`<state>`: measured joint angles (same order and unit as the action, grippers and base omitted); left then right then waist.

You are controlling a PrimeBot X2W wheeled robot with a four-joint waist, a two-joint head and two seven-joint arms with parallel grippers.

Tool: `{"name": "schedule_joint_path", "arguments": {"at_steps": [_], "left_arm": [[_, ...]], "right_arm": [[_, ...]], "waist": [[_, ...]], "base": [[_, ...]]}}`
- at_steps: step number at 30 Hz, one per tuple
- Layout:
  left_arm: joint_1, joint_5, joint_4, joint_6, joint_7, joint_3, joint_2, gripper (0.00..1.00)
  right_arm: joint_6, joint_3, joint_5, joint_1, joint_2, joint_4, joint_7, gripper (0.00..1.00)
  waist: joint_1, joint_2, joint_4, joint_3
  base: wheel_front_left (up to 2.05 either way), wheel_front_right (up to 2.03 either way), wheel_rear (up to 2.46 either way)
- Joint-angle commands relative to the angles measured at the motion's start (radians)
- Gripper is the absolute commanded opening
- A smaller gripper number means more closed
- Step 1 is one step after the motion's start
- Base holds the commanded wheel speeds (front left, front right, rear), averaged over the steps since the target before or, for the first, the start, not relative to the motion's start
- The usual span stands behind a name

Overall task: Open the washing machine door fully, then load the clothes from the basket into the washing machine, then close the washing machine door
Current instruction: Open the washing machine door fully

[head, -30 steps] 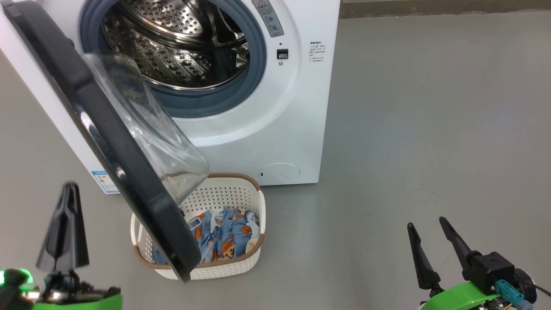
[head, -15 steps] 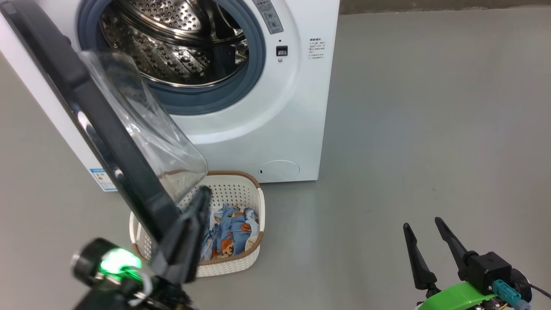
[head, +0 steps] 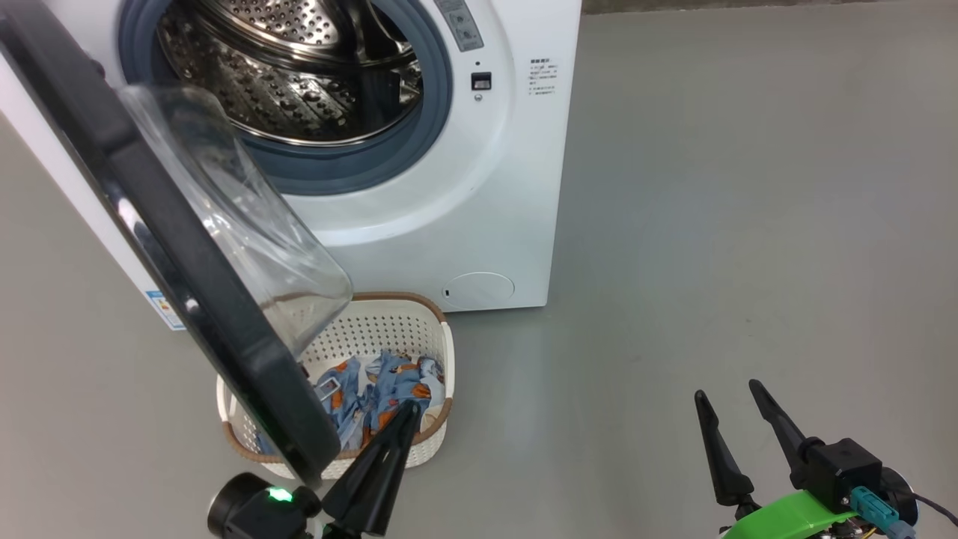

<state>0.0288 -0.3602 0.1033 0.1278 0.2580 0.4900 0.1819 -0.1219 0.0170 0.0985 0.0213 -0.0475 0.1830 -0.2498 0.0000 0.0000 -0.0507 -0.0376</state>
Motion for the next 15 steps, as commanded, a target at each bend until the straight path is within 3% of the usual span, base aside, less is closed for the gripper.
{"name": "schedule_joint_path", "arguments": {"at_steps": [1, 15], "left_arm": [[0.033, -0.008, -0.003, 0.003, 0.004, -0.031, 0.006, 0.00], [0.101, -0.060, -0.205, 0.003, 0.004, -0.126, -0.023, 0.00]], "right_arm": [[-0.009, -0.027, 0.006, 0.035, -0.003, -0.019, -0.012, 1.00], [-0.009, -0.017, 0.013, 0.043, -0.003, -0.015, -0.012, 1.00]], "waist": [[0.0000, 0.0000, 0.005, -0.002], [0.0000, 0.0000, 0.035, -0.024]], "base": [[0.00, 0.00, 0.00], [0.00, 0.00, 0.00]]}}
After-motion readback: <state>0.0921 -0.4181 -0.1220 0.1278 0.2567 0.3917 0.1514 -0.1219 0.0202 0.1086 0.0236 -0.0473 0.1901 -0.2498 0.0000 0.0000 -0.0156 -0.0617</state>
